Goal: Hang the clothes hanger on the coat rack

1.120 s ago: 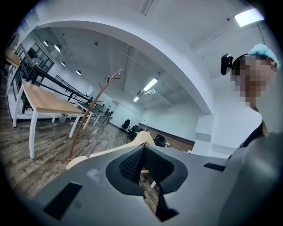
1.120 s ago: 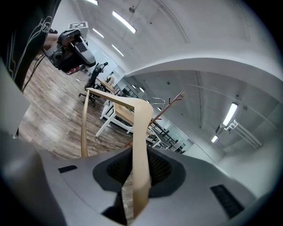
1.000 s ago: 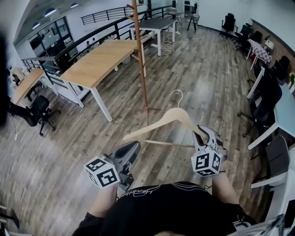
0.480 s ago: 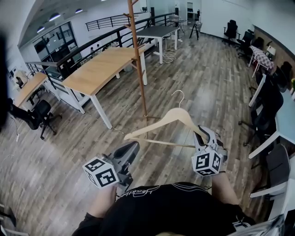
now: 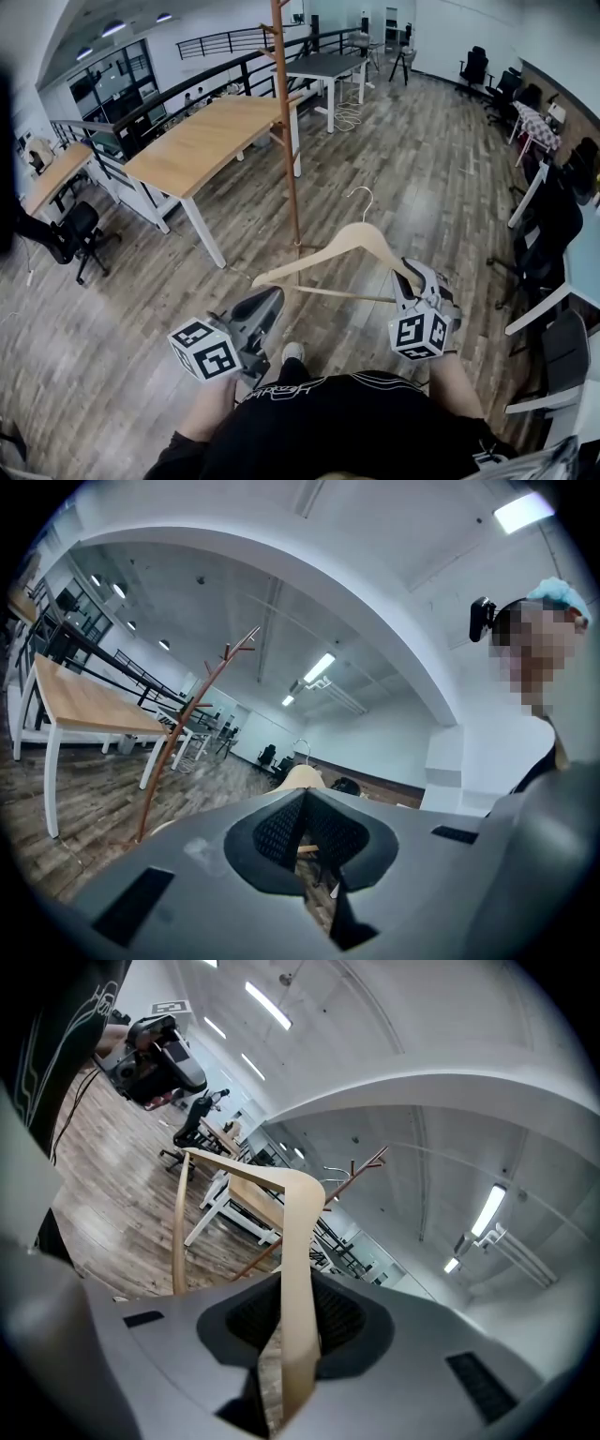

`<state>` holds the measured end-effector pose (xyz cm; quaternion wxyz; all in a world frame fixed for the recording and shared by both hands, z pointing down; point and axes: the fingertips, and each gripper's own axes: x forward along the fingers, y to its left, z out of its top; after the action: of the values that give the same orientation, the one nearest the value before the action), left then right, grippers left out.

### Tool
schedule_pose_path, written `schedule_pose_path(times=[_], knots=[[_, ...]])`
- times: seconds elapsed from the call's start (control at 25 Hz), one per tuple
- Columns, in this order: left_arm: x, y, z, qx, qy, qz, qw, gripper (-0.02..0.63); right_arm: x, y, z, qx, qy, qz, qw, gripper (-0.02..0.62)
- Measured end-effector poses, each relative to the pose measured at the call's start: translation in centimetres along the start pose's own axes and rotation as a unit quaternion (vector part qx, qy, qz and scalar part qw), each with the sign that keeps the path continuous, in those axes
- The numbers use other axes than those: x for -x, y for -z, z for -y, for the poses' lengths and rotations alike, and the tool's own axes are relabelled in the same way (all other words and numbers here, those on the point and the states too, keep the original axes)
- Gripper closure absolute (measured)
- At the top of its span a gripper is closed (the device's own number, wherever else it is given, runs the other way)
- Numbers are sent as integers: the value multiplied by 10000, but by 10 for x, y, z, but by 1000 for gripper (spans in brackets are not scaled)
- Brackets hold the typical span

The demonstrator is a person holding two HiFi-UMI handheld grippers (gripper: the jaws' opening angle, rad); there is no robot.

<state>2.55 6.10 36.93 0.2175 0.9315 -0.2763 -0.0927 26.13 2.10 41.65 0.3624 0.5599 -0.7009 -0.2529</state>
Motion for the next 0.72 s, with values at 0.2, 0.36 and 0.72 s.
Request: schedule_pose_path(times=[0.2, 0.36, 0.72], knots=[[-25, -11, -53, 138, 62, -169, 9997, 598, -51, -9, 3, -25, -29, -121, 9999, 479], [-45, -32, -99, 233, 136, -274, 9993, 598, -99, -17, 5, -57, -40, -279, 9996, 479], [-74, -105, -216, 335, 206, -310, 9987, 598, -218, -67, 16, -72, -16, -442, 9990, 479]])
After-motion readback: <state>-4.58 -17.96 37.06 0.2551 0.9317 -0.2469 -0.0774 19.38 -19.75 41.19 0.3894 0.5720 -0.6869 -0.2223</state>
